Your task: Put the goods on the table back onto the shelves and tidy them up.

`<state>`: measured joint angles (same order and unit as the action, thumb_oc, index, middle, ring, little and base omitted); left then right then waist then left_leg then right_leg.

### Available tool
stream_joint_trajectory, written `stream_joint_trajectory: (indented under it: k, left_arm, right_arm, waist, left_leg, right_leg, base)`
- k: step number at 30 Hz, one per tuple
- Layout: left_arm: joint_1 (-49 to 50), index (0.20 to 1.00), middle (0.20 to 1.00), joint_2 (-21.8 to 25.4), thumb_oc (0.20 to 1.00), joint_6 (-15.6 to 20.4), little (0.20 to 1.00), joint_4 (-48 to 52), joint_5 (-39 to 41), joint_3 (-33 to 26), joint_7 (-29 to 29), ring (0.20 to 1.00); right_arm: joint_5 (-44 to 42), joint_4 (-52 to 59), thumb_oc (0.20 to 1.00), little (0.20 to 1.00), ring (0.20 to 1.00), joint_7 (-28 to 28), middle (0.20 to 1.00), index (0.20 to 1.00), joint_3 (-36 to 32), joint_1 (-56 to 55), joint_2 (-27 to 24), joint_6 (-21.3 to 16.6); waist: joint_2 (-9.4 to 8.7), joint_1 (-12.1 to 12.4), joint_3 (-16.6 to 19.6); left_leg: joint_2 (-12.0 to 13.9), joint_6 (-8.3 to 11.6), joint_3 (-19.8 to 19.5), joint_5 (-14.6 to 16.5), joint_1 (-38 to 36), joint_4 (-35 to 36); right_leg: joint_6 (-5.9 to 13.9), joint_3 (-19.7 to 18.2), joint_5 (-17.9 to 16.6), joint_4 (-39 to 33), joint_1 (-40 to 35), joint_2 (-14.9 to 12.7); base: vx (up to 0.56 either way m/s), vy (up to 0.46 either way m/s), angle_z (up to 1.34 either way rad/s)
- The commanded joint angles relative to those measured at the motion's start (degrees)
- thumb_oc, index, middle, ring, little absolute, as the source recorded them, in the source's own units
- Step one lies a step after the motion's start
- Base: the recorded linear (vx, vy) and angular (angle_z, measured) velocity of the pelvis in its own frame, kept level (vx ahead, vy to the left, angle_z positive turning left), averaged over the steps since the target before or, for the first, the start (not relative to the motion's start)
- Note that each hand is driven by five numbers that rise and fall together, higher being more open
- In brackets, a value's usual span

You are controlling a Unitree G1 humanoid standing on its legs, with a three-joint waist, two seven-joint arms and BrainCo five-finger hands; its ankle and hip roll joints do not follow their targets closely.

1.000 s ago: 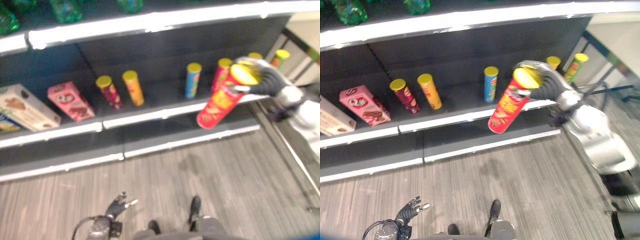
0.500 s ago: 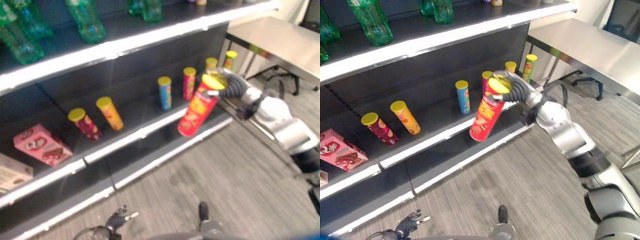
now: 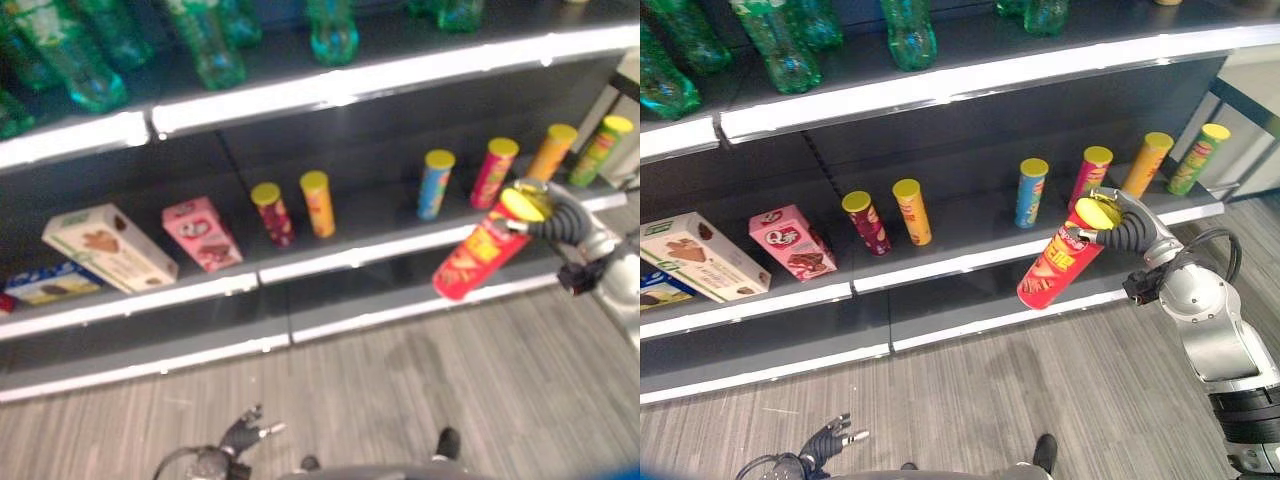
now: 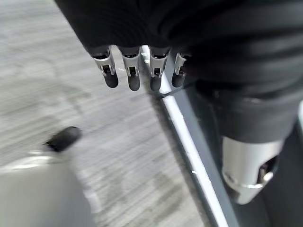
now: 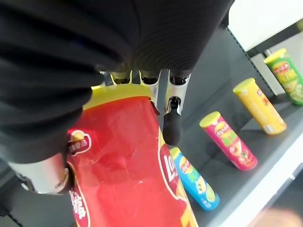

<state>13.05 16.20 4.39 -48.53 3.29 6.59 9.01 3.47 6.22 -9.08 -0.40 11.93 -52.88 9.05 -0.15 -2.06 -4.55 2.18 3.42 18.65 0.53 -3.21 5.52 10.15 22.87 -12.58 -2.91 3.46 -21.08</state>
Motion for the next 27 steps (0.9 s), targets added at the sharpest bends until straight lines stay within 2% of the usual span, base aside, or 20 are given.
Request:
stream_joint_trajectory:
  k: [1, 4, 6, 7, 8, 9, 11, 12, 13, 15, 17, 18, 19, 20, 22, 23, 24, 25, 27]
  left_arm:
    - [-2.3, 1.000, 1.000, 3.7, 1.000, 1.3, 1.000, 1.2, -1.2, -1.8, -0.6, 1.000]
    - [-2.3, 1.000, 1.000, 4.3, 1.000, 1.2, 1.000, 1.5, -0.1, -2.8, -0.7, 1.000]
    - [-2.4, 1.000, 1.000, 4.7, 1.000, 1.1, 1.000, 2.2, 0.2, -2.8, -0.5, 1.000]
    - [-2.4, 1.000, 1.000, 4.6, 1.000, 1.1, 1.000, 2.2, 0.2, -2.9, -0.4, 1.000]
    - [-2.8, 1.000, 1.000, 4.2, 1.000, 1.1, 1.000, 2.6, -0.2, -2.4, 0.0, 1.000]
    - [-2.7, 1.000, 1.000, 4.0, 1.000, 1.1, 1.000, 3.2, -0.1, -2.2, -0.1, 1.000]
    - [-2.0, 1.000, 1.000, 3.0, 1.000, 1.2, 1.000, 5.6, 1.1, -1.3, 1.0, 1.000]
    - [-2.0, 1.000, 1.000, 3.0, 1.000, 1.2, 1.000, 5.6, 1.2, -1.3, 1.0, 1.000]
    - [-2.9, 1.000, 1.000, 3.1, 1.000, 1.3, 1.000, 7.3, 2.7, 0.7, 1.5, 1.000]
    - [-3.0, 1.000, 1.000, 2.8, 1.000, 1.0, 1.000, 8.4, 3.6, 1.0, 1.6, 1.000]
    - [-2.7, 1.000, 1.000, 2.6, 1.000, 0.7, 1.000, 9.0, 4.2, 1.0, 2.1, 1.000]
    - [-1.7, 1.000, 1.000, 3.2, 1.000, 0.7, 1.000, 10.2, 4.0, 1.4, 2.5, 1.000]
    - [-1.6, 1.000, 1.000, 3.2, 1.000, 0.6, 1.000, 10.3, 4.0, 1.4, 2.5, 1.000]
    - [-1.4, 1.000, 1.000, 3.8, 1.000, 1.0, 1.000, 10.1, 4.1, 2.3, 2.3, 1.000]
    - [-1.8, 1.000, 1.000, 4.4, 1.000, 1.1, 1.000, 10.0, 4.3, 2.9, 2.1, 1.000]
    - [-2.4, 1.000, 1.000, 4.3, 1.000, 1.4, 1.000, 9.1, 4.0, 3.9, 1.9, 1.000]
    - [-3.3, 1.000, 1.000, 5.4, 1.000, 1.7, 1.000, 8.7, 3.3, 4.5, 1.6, 1.000]
    - [-3.3, 1.000, 1.000, 5.3, 1.000, 1.7, 1.000, 8.7, 3.3, 4.4, 1.6, 1.000]
    - [-4.9, 1.000, 1.000, 7.3, 1.000, 2.1, 1.000, 9.6, 2.7, 5.6, 1.7, 1.000]
  right_arm:
    - [0.6, 1.7, 0.200, 0.200, 0.200, 3.2, 0.200, 0.200, 1.2, 11.5, -0.1, -2.7]
    - [2.7, 0.4, 0.200, 0.200, 0.200, 3.3, 0.200, 0.200, 3.7, 14.0, -1.2, -3.0]
    - [4.3, 0.7, 0.200, 0.200, 0.200, 4.0, 0.200, 0.200, 4.5, 16.3, -1.8, -2.9]
    - [4.4, 0.5, 0.200, 0.200, 0.200, 4.1, 0.200, 0.200, 4.8, 16.6, -1.8, -2.9]
    - [5.8, 1.9, 0.200, 0.200, 0.200, 3.6, 0.200, 0.200, 4.4, 17.0, -1.3, -2.3]
    - [7.1, 2.3, 0.200, 0.200, 0.200, 3.0, 0.200, 0.200, 5.1, 17.7, -2.1, -1.7]
    - [7.4, 2.0, 0.200, 0.200, 0.200, 3.2, 0.200, 0.200, 5.8, 19.6, -3.0, -1.6]
    - [7.3, 2.0, 0.200, 0.200, 0.200, 3.3, 0.200, 0.200, 5.9, 19.7, -3.1, -1.6]
    - [8.2, 1.5, 0.200, 0.200, 0.200, 2.9, 0.200, 0.200, 7.9, 23.2, -6.2, -1.4]
    - [7.8, 1.2, 0.200, 0.200, 0.200, 3.0, 0.200, 0.200, 8.1, 23.8, -6.3, -1.3]
    - [7.9, 0.8, 0.200, 0.200, 0.200, 2.9, 0.200, 0.200, 8.8, 25.1, -6.5, -1.1]
    - [7.7, 0.1, 0.200, 0.200, 0.200, 2.7, 0.200, 0.200, 10.4, 26.7, -5.8, -1.2]
    - [7.7, 0.0, 0.200, 0.200, 0.200, 2.7, 0.200, 0.200, 10.6, 26.9, -5.8, -1.3]
    - [7.6, -0.6, 0.200, 0.200, 0.200, 2.5, 0.200, 0.200, 12.9, 29.8, -5.9, -1.5]
    - [7.9, -0.9, 0.200, 0.200, 0.200, 3.0, 0.200, 0.200, 13.9, 31.8, -5.8, -1.4]
    - [8.5, -1.7, 0.200, 0.200, 0.200, 2.4, 0.200, 0.200, 15.3, 33.0, -5.0, -1.3]
    - [8.7, -2.7, 0.200, 0.200, 0.200, 2.3, 0.200, 0.200, 16.9, 35.9, -4.2, -1.1]
    - [8.7, -2.9, 0.200, 0.200, 0.200, 2.4, 0.200, 0.200, 17.2, 36.2, -4.1, -1.1]
    - [8.6, -4.4, 0.200, 0.200, 0.200, 2.6, 0.200, 0.200, 19.2, 39.6, -3.4, -1.2]
  waist:
    - [-0.36, 2.4, -4.1]
    - [-0.28, 2.0, -4.6]
    - [-0.55, 2.0, -5.2]
    - [-0.40, 1.9, -5.2]
    - [-0.47, 1.9, -5.1]
    - [-0.43, 1.8, -4.8]
    - [-0.09, 2.6, -4.8]
    - [-0.07, 2.5, -4.9]
    - [-0.60, 2.9, -7.1]
    - [-0.51, 3.0, -7.7]
    - [-0.61, 3.3, -7.5]
    - [-0.51, 3.7, -6.9]
    - [-0.44, 3.8, -6.8]
    - [0.08, 4.0, -6.7]
    - [0.44, 3.9, -6.5]
    - [2.01, 2.6, -6.4]
    - [2.27, 2.8, -7.3]
    - [2.20, 3.0, -7.4]
    - [2.03, 3.0, -8.6]
  left_leg:
    - [-1.4, -2.32, -1.6, 3.3, -2.3, -0.5]
    - [-0.7, -1.94, -2.0, 3.5, -2.4, -0.5]
    - [-1.1, -1.82, -2.9, 3.6, -2.8, -0.5]
    - [-0.9, -1.77, -2.9, 3.6, -2.8, -0.5]
    - [-0.8, -1.26, -4.6, 4.0, -3.9, -0.5]
    - [-0.3, -0.97, -4.1, 3.8, -3.8, -0.5]
    - [0.0, 0.07, -2.7, 2.0, -3.2, -2.8]
    - [0.1, 0.11, -2.8, 2.1, -3.2, -3.0]
    - [1.3, 3.06, -3.0, 1.4, 3.4, -15.0]
    - [2.2, 3.93, -3.4, 0.7, 4.8, -16.3]
    - [5.6, 5.11, -3.6, -0.7, 6.0, -12.1]
    - [9.1, 5.71, -5.6, -3.3, 6.0, -6.8]
    - [9.2, 5.78, -5.5, -3.5, 5.8, -6.4]
    - [12.2, 6.91, -9.2, -6.5, 6.6, -2.5]
    - [13.3, 7.46, -10.0, -7.1, 6.3, -1.7]
    - [12.1, 7.07, -9.1, -5.2, 5.0, -0.6]
    - [9.7, 6.22, -8.9, -4.1, 4.7, -0.7]
    - [9.6, 6.15, -8.6, -4.1, 4.7, -0.7]
    - [7.3, 4.95, -6.2, -2.5, 4.5, -1.1]
  right_leg:
    - [2.93, -2.2, -5.0, 10.3, -0.1, -2.7]
    - [1.18, -5.9, -0.7, 9.0, 4.8, 3.2]
    - [0.60, -6.8, -0.6, 6.8, 7.3, 6.2]
    - [0.57, -6.8, -0.6, 6.7, 7.3, 6.3]
    - [0.12, -6.2, 0.5, 2.3, 4.6, 8.1]
    - [-0.25, -6.3, 0.9, 0.8, 3.1, 9.2]
    - [-0.86, -3.6, 1.9, -0.2, 1.0, 8.8]
    - [-0.90, -3.5, 1.9, -0.2, 0.9, 8.8]
    - [-2.18, -1.2, 2.8, -0.8, -1.4, 8.2]
    - [-2.37, -0.5, 3.0, -1.1, -2.0, 8.1]
    - [-1.56, -0.4, 3.3, -2.0, -2.3, 7.5]
    - [-0.56, -1.9, 3.3, -2.1, -1.6, 6.7]
    - [-0.58, -2.0, 3.3, -2.1, -1.5, 6.8]
    - [0.15, -4.0, 3.6, -2.1, -0.3, 6.0]
    - [0.54, -4.8, 3.7, -2.0, 0.3, 5.4]
    - [1.27, -6.2, 2.7, -1.3, 0.8, 4.8]
    - [1.58, -8.8, 1.2, -0.4, 3.3, 3.5]
    - [1.64, -9.1, 1.2, -0.3, 3.5, 3.4]
    - [2.02, -11.0, -0.5, 0.0, 5.4, 1.7]
  base:
    - [0.01, 0.087, 0.05]
    - [0.06, 0.019, -0.17]
    - [0.11, -0.041, -0.18]
    - [0.20, -0.148, 0.12]
    - [0.19, -0.200, 0.54]
    - [0.24, -0.238, 0.96]
    - [0.11, -0.115, 0.82]
    - [0.01, -0.131, 0.26]
    - [-0.04, -0.102, 0.29]
    - [-0.01, -0.049, 0.48]
    - [0.10, 0.122, 0.19]
    - [0.15, 0.182, 0.04]
    - [0.18, 0.297, -0.04]
    - [0.08, 0.151, -0.16]
    - [0.14, 0.256, -0.48]
    - [0.17, 0.502, -1.10]
    - [0.11, 0.419, -1.31]
    - [0.01, 0.335, -1.09]
    - [-0.03, 0.303, -0.68]
